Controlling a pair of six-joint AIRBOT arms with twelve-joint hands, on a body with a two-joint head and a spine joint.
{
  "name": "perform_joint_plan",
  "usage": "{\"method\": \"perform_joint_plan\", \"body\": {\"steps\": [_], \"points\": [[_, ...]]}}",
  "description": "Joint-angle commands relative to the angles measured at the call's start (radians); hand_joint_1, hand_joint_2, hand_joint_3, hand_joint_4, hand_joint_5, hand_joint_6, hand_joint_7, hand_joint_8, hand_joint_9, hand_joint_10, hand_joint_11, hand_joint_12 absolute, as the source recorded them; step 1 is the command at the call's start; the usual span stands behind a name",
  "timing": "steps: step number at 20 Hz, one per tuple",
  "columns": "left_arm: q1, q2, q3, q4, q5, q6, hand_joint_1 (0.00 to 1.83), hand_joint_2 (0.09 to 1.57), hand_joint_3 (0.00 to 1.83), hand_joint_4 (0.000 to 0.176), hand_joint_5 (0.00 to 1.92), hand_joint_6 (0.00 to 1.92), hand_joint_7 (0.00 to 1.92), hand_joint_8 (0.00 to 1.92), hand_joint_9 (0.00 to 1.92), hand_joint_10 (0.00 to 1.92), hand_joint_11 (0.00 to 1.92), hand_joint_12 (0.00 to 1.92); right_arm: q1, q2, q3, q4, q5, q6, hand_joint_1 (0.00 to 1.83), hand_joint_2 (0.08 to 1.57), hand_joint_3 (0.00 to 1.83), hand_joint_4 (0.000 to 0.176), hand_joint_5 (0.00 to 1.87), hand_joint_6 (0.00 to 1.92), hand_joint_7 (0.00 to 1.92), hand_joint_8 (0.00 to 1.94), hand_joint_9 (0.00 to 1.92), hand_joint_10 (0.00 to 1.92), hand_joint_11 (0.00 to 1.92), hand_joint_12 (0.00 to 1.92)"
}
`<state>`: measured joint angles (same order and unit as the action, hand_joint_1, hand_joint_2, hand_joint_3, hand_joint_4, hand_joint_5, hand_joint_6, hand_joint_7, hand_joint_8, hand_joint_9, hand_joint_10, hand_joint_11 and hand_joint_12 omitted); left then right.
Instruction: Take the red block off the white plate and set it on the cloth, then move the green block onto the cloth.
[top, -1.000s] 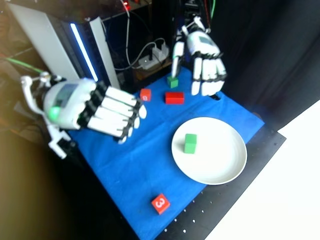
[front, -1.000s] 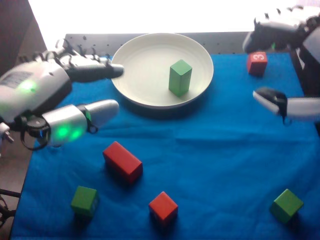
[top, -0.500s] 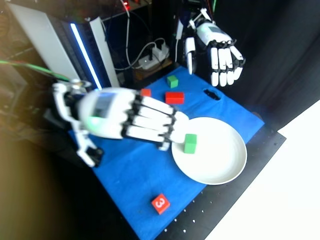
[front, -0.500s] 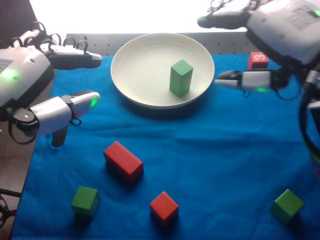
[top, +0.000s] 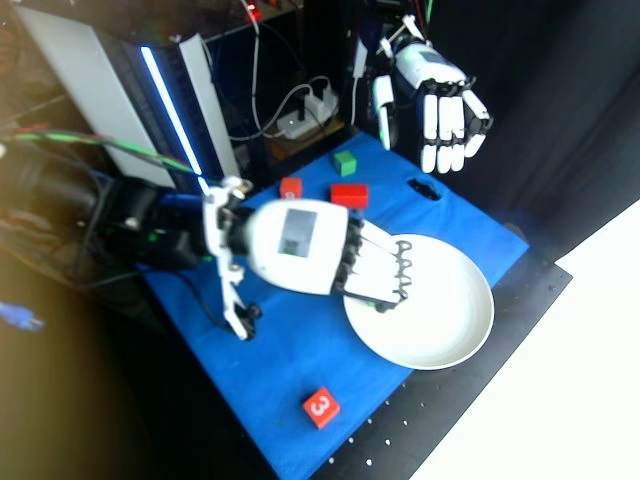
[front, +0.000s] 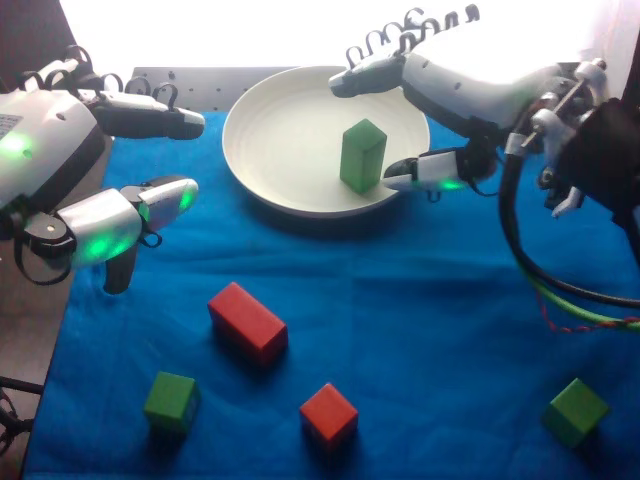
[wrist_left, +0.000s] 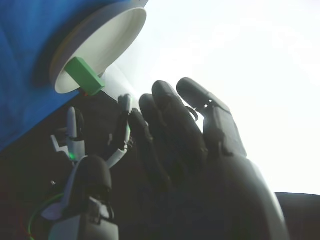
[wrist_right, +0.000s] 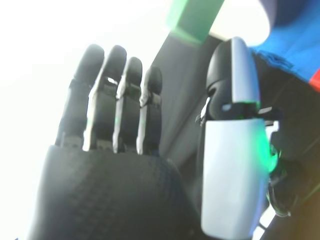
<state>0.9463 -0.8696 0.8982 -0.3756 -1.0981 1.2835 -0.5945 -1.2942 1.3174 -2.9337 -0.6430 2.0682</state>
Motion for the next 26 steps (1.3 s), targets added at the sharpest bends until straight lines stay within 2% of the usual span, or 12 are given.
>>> {"method": "perform_joint_plan", "body": {"steps": [1,5,7,10,14,19,20,21,22,23,24,26], "points": [[-0.011,0.005,0.0,0.021,-0.13,-0.002,0.47,1.25,0.0,0.048,0.71,0.01,0.68,0.01,0.64,0.04,0.11,1.2,0.023,-0.009,0.01,-0.016,-0.099,0.001,1.17,0.9,0.0,0.0,0.6,0.0,0.55,0.0,0.49,0.33,0.18,1.43],[-0.015,0.005,-0.002,0.024,-0.132,-0.002,0.51,1.26,0.0,0.02,0.72,0.01,0.69,0.01,0.63,0.03,0.09,1.2,0.034,-0.053,0.063,-0.007,-0.051,0.001,1.18,0.92,0.0,0.0,0.64,0.0,0.57,0.01,0.31,0.69,0.03,1.59],[-0.016,0.005,-0.003,0.027,-0.134,-0.002,0.53,1.26,0.0,0.021,0.74,0.01,0.71,0.02,0.66,0.04,0.13,1.21,0.034,-0.075,0.092,0.001,-0.02,0.001,1.16,0.91,0.0,0.0,0.66,0.0,0.62,0.02,0.28,0.65,0.0,1.34],[-0.017,0.005,-0.005,0.032,-0.137,-0.002,0.52,1.26,0.0,0.01,0.75,0.01,0.7,0.0,0.65,0.03,0.08,1.26,0.034,-0.099,0.126,0.007,0.015,0.001,1.16,0.94,0.0,0.0,0.63,0.0,0.6,0.0,0.53,0.43,0.15,1.47],[-0.018,0.005,-0.007,0.036,-0.138,-0.002,0.52,1.27,0.0,0.041,0.76,0.01,0.7,0.0,0.64,0.02,0.06,1.26,0.034,-0.121,0.155,0.014,0.041,0.001,1.2,0.94,0.0,0.0,0.65,0.0,0.61,0.01,0.73,0.37,0.41,1.33],[-0.019,0.005,-0.01,0.04,-0.141,-0.002,0.52,1.27,0.0,0.054,0.78,0.02,0.71,0.01,0.65,0.02,0.06,1.26,0.034,-0.127,0.167,0.017,0.051,0.001,1.28,0.96,0.0,0.0,0.69,0.0,0.64,0.0,0.77,0.12,0.29,1.27],[-0.019,0.005,-0.012,0.04,-0.142,-0.002,0.53,1.29,0.01,0.03,0.78,0.01,0.72,0.01,0.65,0.02,0.06,1.26,0.034,-0.127,0.168,0.017,0.052,0.001,1.33,0.98,0.0,0.0,0.73,0.0,0.92,0.08,0.79,0.1,0.06,1.41],[-0.019,0.005,-0.012,0.04,-0.143,-0.002,0.54,1.29,0.01,0.041,0.78,0.01,0.72,0.01,0.65,0.02,0.06,1.26,0.034,-0.127,0.168,0.018,0.053,0.001,1.35,0.99,0.0,0.0,0.79,0.01,0.96,0.08,0.82,0.12,0.09,1.54],[-0.019,0.005,-0.012,0.04,-0.144,-0.002,0.54,1.29,0.0,0.043,0.78,0.01,0.72,0.01,0.64,0.02,0.06,1.25,0.034,-0.127,0.168,0.018,0.053,0.001,1.35,1.01,0.0,0.0,0.82,0.0,0.97,0.05,0.81,0.2,0.12,1.57],[-0.019,0.005,-0.012,0.04,-0.144,-0.002,0.53,1.28,0.0,0.041,0.78,0.01,0.72,0.01,0.64,0.02,0.06,1.25,0.034,-0.127,0.168,0.018,0.053,0.001,1.27,1.07,0.0,0.0,0.93,0.74,1.07,0.73,0.9,0.34,0.29,1.52],[-0.019,0.005,-0.012,0.039,-0.144,-0.002,0.53,1.28,0.0,0.041,0.78,0.01,0.72,0.01,0.64,0.02,0.06,1.25,0.034,-0.127,0.168,0.018,0.053,0.001,1.27,1.07,0.0,0.0,0.93,0.74,1.07,0.73,0.9,0.34,0.29,1.52],[-0.018,0.004,-0.012,0.036,-0.142,-0.002,0.52,1.29,0.0,0.031,0.79,0.01,0.73,0.01,0.64,0.02,0.04,1.28,0.034,-0.126,0.169,0.018,0.053,0.001,1.33,1.17,0.0,0.0,0.94,1.11,0.81,1.11,0.71,1.33,0.41,1.54]]}}
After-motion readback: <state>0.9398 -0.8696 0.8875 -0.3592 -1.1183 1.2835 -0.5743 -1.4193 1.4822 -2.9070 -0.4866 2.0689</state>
